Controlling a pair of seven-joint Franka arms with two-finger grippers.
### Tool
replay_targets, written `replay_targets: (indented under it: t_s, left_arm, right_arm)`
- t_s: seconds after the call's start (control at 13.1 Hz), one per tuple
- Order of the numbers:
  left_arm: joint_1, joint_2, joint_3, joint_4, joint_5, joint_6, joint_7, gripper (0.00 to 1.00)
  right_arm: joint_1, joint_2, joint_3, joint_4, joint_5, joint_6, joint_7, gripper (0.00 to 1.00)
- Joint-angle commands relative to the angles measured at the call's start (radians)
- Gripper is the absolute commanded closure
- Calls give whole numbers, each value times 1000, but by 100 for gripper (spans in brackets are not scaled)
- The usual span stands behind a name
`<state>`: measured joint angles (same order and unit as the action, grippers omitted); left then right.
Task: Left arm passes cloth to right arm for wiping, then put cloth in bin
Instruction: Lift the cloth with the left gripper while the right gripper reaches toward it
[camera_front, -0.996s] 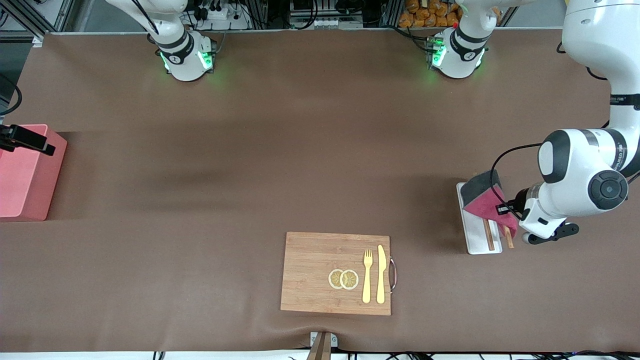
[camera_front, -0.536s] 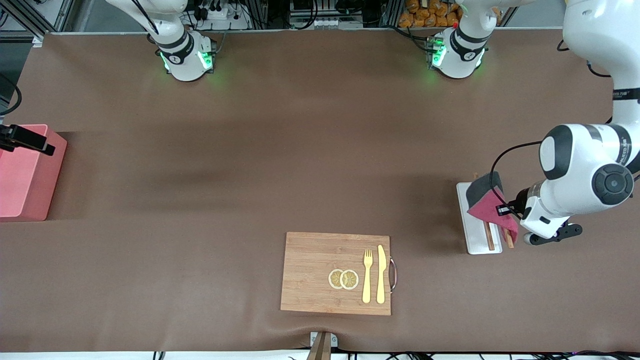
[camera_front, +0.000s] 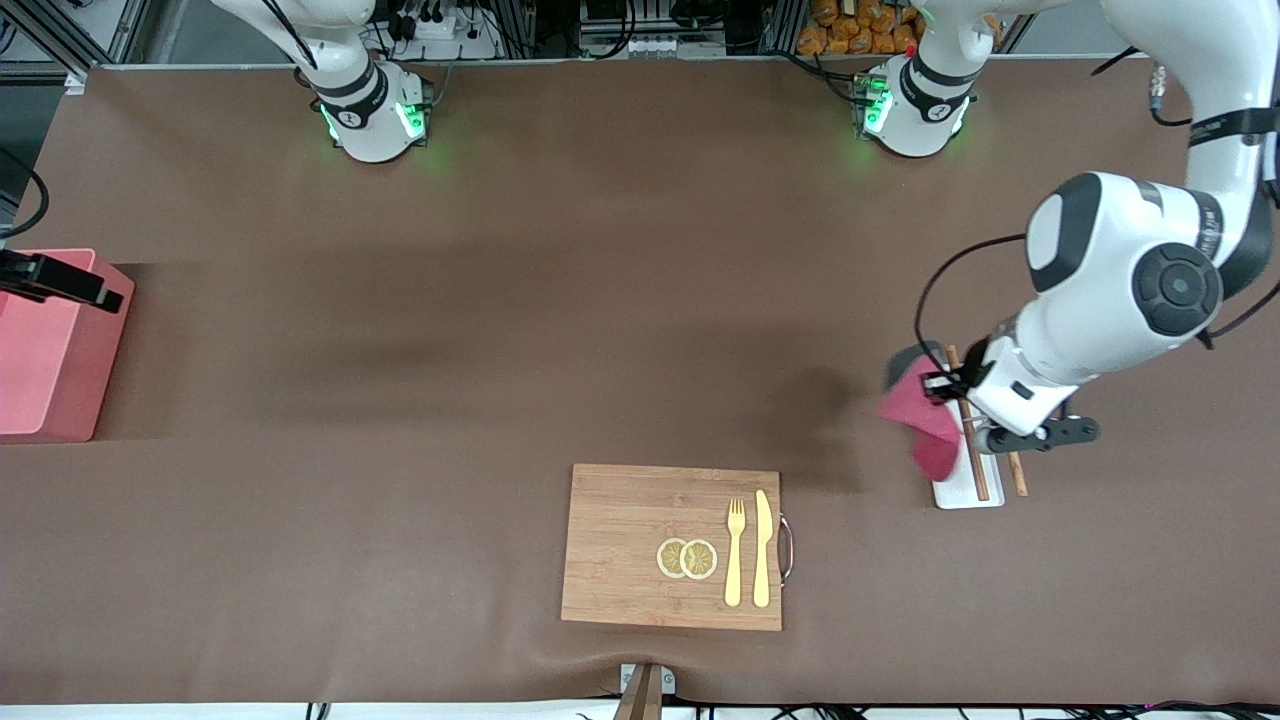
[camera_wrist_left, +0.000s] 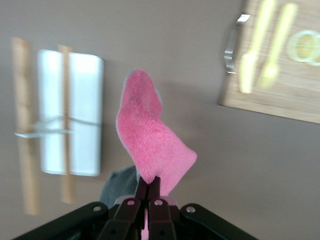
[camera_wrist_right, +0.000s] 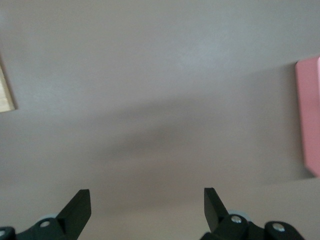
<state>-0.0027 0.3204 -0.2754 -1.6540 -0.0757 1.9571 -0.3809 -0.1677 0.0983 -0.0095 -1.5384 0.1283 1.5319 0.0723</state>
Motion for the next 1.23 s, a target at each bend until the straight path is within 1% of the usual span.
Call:
replay_targets:
  t_s: [0.0, 0.15, 0.23, 0.31, 0.38, 0.46, 0.77, 0.92, 1.15]
  left_arm:
    - [-2, 9, -92, 45, -55, -14, -126, 100]
    - [-31, 26, -154, 78, -82, -9, -261, 100]
    - [-77, 41, -171, 101, -87, 2, -348, 100]
    - [-133, 63, -171, 146, -88, 20, -443, 100]
    - [-182, 93, -171, 195, -88, 40, -545, 100]
    - [-238, 115, -171, 224, -87, 77, -623, 100]
    - [-384, 179, -171, 247, -88, 348, -907, 100]
    - [-454, 245, -168, 296, -87, 457, -1074, 100]
    - [-533, 330, -163, 344, -87, 661, -1183, 100]
  right_arm:
    - [14, -2, 16, -5, 34, -25, 175, 0]
    - [65, 6, 17, -3, 40, -45, 317, 0]
    - [88, 21, 17, -3, 62, -53, 402, 0]
    - [105, 35, 17, -3, 100, -55, 476, 0]
    - [105, 50, 17, 0, 173, -56, 550, 0]
    - [106, 72, 17, 1, 242, -55, 610, 0]
    - [105, 158, 16, 3, 520, -32, 831, 0]
    - [105, 196, 16, 3, 605, -15, 871, 0]
    - [109, 244, 16, 3, 674, -1, 876, 0]
